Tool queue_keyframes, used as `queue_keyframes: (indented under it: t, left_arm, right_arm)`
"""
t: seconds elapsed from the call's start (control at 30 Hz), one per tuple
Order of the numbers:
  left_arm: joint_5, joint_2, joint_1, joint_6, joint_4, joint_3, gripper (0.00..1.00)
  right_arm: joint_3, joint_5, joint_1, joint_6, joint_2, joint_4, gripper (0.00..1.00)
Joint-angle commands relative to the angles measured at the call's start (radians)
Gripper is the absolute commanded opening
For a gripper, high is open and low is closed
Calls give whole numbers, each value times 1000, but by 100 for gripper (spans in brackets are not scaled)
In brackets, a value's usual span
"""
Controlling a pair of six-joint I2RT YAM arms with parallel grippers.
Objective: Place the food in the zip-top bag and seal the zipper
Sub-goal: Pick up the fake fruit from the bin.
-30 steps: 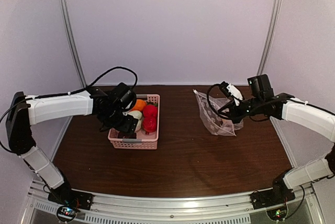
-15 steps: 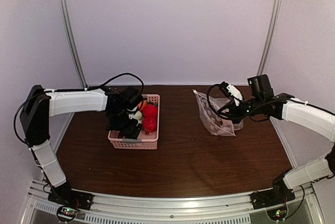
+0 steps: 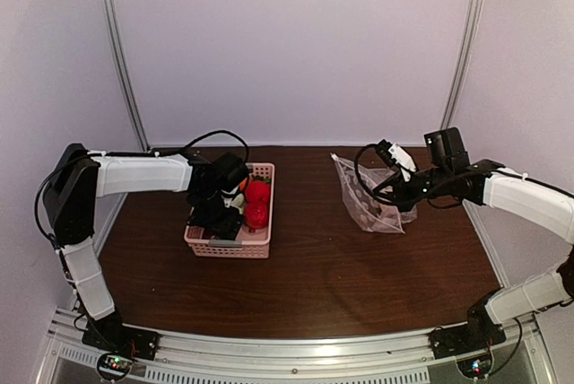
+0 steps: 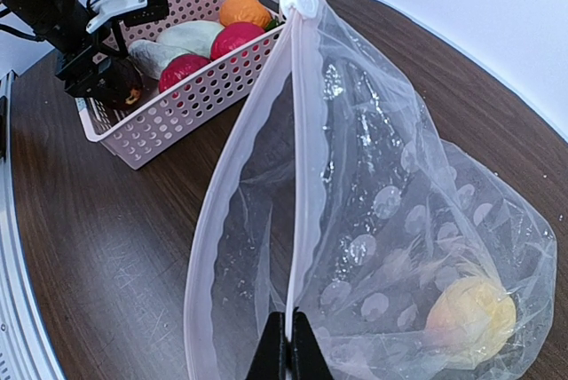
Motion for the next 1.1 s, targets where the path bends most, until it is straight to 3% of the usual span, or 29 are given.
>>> queue_keyframes:
  t: [0.0,0.23,0.77,1.07]
  left_arm:
    - [53,5,4,1,-16,25,78]
    - [73,-47,4,3,-51,68,66]
    - [113,-121,2,-3,-41,185,64]
    - [327,-201,-54,-55,331,144,62]
  right_arm:
    - [-5,-10,-3,-3,7,7,0]
    - [-6,-5,-3,-8,6,7,0]
    - [-6,1,-3,-9,1,6,0]
    - [-4,-6,-3,-3,7,9,0]
